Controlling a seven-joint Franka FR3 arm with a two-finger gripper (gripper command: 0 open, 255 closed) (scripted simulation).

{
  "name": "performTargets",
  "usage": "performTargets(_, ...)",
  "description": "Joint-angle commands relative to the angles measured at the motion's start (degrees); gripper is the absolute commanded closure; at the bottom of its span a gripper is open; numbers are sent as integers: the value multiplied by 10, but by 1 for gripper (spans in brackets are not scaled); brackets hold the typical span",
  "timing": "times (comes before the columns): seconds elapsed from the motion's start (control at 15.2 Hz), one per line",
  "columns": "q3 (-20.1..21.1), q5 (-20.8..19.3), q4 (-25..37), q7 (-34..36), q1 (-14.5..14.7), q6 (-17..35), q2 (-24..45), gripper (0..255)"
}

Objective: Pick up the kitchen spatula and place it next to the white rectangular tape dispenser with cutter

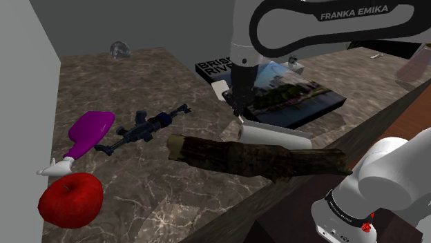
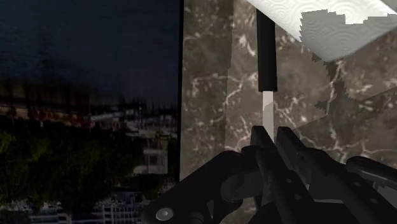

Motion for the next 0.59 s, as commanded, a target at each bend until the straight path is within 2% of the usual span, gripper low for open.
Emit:
performTargets(0.0,-1,-1,16,1,-1,-16,1,255)
performTargets(0.53,-5,-4,80,4,-3,-77,3,255)
